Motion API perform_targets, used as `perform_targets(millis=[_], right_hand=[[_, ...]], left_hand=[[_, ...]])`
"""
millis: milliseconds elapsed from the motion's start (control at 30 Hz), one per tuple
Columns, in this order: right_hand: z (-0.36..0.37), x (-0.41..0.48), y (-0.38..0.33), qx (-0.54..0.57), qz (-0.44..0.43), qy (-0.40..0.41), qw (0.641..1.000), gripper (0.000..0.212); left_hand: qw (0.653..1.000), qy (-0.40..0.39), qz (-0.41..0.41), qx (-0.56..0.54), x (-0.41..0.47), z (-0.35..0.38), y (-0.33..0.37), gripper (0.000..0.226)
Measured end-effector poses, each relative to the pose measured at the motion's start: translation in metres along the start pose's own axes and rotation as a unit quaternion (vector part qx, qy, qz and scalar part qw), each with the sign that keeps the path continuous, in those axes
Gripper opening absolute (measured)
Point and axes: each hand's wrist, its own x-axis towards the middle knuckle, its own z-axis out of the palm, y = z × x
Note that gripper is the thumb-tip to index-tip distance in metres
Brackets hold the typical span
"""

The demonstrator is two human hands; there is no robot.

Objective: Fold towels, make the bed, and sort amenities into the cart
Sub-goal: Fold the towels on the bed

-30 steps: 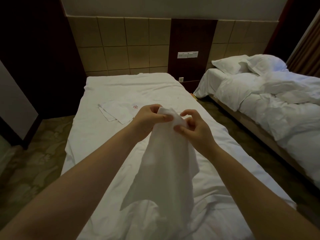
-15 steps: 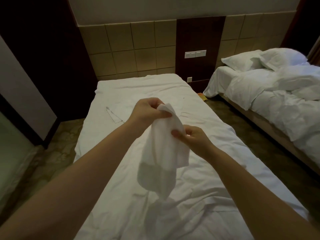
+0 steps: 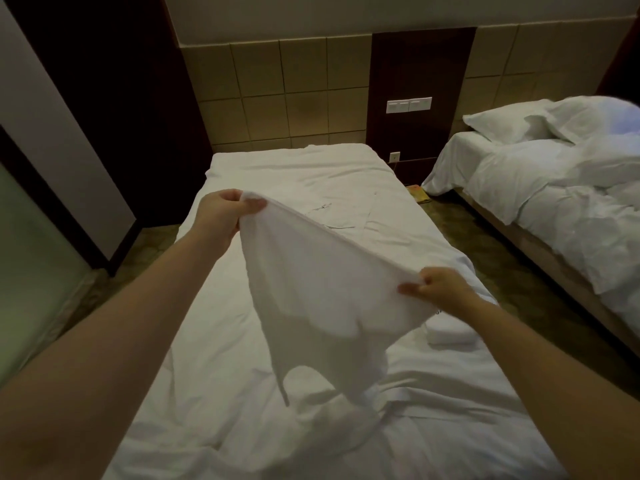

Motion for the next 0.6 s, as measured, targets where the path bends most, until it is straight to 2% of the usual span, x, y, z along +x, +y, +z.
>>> perform_targets(millis=[67,133,200,233,300,433,600], right_hand=[[-0.027,0.002,0.001,0.051,-0.048,0.076,0.995,0.050],[-0.048,0.006,-0.003,0.044,-0.094,0.076,0.992,0.048],[-0.054,0.008,-0.006,-0.097,-0.102,-0.007,0.990,0.050],[-0.055,0.008,-0.008,-0.177,-0.098,-0.046,0.978,0.051],[-0.056,0.013,-0.006,-0.260,-0.114,-0.055,0.957,0.050],[-0.062,0.017,0.004,-0.224,-0.180,0.013,0.958,0.038],[-0.066,0.017,0.017,-0.172,-0.173,0.024,0.969,0.024]], left_hand=[[1.000,0.011,-0.004,0.022,-0.006,-0.006,-0.009,0.013],[0.999,0.021,-0.012,0.035,-0.011,-0.013,-0.019,0.012],[0.998,0.027,-0.021,0.058,-0.017,-0.018,-0.029,0.015],[0.997,0.031,-0.024,0.071,-0.021,-0.018,-0.034,0.018],[0.995,0.047,-0.032,0.079,-0.025,-0.018,-0.043,0.022],[0.996,0.050,-0.042,0.067,-0.034,-0.020,-0.051,0.018],[0.997,0.033,-0.053,0.049,-0.042,-0.031,-0.050,0.011]])
